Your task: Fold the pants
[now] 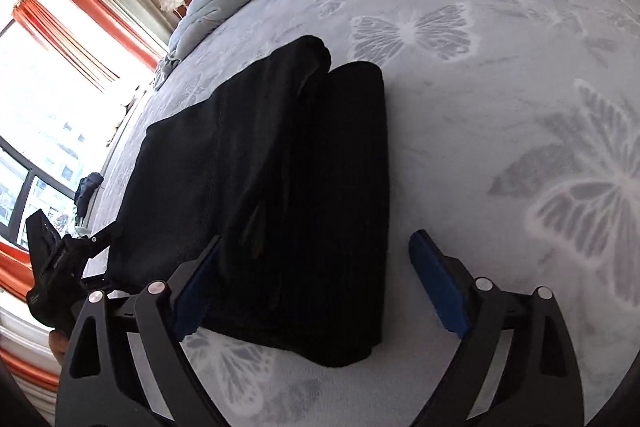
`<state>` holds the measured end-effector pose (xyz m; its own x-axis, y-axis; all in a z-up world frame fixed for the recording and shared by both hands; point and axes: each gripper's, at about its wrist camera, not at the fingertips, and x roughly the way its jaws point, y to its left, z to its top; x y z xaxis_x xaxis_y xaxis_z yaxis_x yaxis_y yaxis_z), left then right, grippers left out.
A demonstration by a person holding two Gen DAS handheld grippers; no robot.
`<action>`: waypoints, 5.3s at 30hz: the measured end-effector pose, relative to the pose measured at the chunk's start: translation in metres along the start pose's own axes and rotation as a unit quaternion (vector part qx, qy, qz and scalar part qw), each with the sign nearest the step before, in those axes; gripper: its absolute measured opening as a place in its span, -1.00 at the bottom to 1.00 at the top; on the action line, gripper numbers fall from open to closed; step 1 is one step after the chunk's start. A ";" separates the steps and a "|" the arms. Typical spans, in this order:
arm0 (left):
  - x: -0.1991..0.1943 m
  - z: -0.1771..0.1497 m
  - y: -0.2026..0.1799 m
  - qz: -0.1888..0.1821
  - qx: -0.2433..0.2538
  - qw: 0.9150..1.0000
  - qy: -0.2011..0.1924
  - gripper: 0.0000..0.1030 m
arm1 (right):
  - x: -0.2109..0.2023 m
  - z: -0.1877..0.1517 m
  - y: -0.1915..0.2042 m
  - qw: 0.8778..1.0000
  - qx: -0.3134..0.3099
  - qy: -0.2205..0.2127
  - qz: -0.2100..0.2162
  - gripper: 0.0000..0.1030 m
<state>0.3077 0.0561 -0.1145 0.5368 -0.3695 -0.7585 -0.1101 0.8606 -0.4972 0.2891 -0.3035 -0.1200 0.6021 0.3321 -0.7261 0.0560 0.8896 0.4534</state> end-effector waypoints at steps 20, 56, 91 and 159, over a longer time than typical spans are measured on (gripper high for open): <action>-0.073 -0.026 -0.053 0.056 0.122 0.986 -0.099 0.20 | -0.048 0.001 0.081 0.983 -0.163 -0.068 -0.057 -0.61; -0.197 -0.211 -0.064 0.159 0.224 0.950 -0.146 0.48 | -0.206 -0.194 0.079 0.975 -0.117 -0.139 -0.124 0.40; -0.165 -0.231 -0.050 0.164 0.233 0.947 -0.149 0.48 | -0.181 -0.214 0.090 0.967 -0.144 -0.142 -0.156 0.50; -0.150 -0.236 -0.053 0.164 0.242 0.945 -0.147 0.48 | -0.167 -0.225 0.089 0.967 -0.150 -0.128 -0.165 0.59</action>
<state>0.0357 -0.0167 -0.0732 0.7570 -0.0022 -0.6534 0.0455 0.9977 0.0494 0.0147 -0.2093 -0.0751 0.7698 -0.0388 -0.6371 0.0680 0.9975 0.0214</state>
